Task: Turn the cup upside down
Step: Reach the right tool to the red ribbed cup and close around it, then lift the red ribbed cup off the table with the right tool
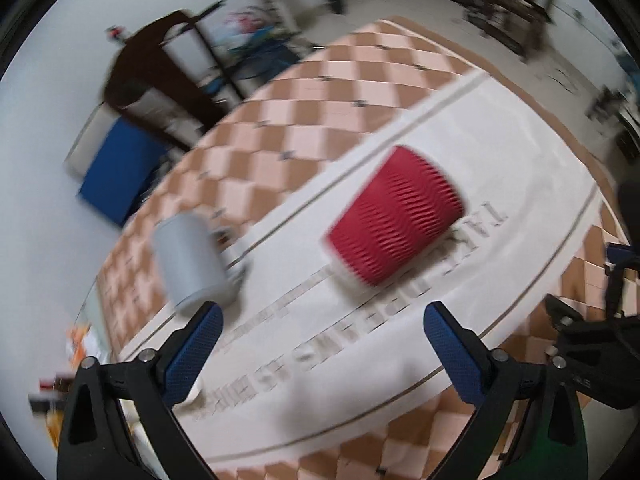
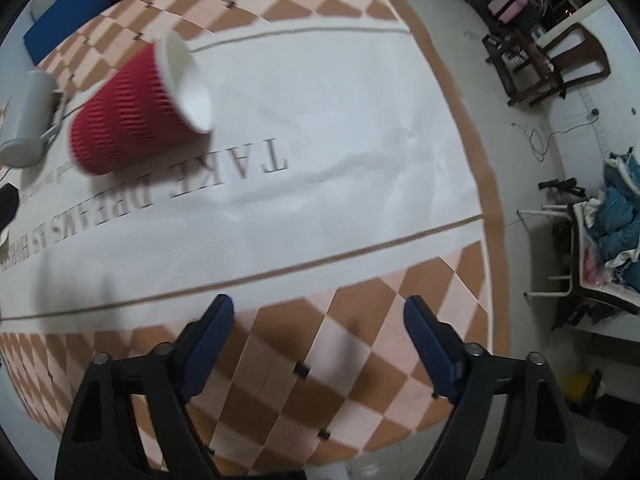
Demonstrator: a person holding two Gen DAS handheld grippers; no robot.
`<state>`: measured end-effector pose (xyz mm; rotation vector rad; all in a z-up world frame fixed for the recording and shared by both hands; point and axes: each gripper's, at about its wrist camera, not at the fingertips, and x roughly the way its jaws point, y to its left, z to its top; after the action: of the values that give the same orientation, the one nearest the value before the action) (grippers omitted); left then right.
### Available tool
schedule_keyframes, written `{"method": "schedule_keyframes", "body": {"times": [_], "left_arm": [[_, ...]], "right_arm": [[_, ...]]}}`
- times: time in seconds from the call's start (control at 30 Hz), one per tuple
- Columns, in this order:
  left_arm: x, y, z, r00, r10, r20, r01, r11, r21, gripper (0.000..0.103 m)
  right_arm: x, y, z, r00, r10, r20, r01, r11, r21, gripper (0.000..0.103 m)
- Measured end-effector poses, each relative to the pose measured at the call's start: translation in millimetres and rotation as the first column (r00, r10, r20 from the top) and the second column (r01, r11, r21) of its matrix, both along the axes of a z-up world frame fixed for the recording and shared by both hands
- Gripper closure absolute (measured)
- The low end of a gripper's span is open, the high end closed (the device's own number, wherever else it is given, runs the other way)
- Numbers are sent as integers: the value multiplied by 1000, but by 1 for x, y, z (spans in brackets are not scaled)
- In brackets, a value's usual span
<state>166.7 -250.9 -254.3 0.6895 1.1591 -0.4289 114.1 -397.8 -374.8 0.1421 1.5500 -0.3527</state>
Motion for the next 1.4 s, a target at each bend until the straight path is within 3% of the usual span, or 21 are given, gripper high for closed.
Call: {"method": "schedule_keyframes", "body": {"times": [0.1, 0.33, 0.43, 0.57, 0.73, 0.97, 1.13, 1.27, 1.4], "left_arm": [[4, -26, -13, 996, -78, -32, 78, 997, -7, 14], [16, -68, -54, 973, -208, -102, 214, 975, 56, 16], [19, -77, -65, 966, -252, -60, 257, 959, 121, 17], [29, -84, -68, 965, -258, -44, 262, 956, 132, 26], [39, -84, -62, 975, -219, -31, 221, 971, 87, 34], [39, -65, -46, 991, -124, -46, 126, 992, 30, 34], [36, -21, -29, 989, 44, -142, -51, 998, -47, 34], [24, 26, -26, 946, 196, -260, -227, 969, -97, 34], [2, 72, -34, 851, 356, -386, -428, 896, -117, 34]], "right_arm": [[7, -14, -19, 1000, -12, -11, 12, 1000, 14, 23], [19, -39, -52, 999, -17, -38, 17, 1000, 8, 23], [24, -45, -60, 999, -19, -49, 20, 1000, 8, 23], [27, -50, -68, 998, -19, -59, 20, 1000, 11, 23], [26, -59, -68, 998, -31, -56, 32, 999, 10, 23], [16, -63, -45, 999, -45, -28, 45, 999, 0, 23], [9, -53, -27, 999, -46, -10, 46, 999, 17, 23], [0, -34, -23, 999, -40, -10, 40, 999, 36, 23], [-8, -7, -18, 1000, -20, -8, 20, 998, 54, 23]]}}
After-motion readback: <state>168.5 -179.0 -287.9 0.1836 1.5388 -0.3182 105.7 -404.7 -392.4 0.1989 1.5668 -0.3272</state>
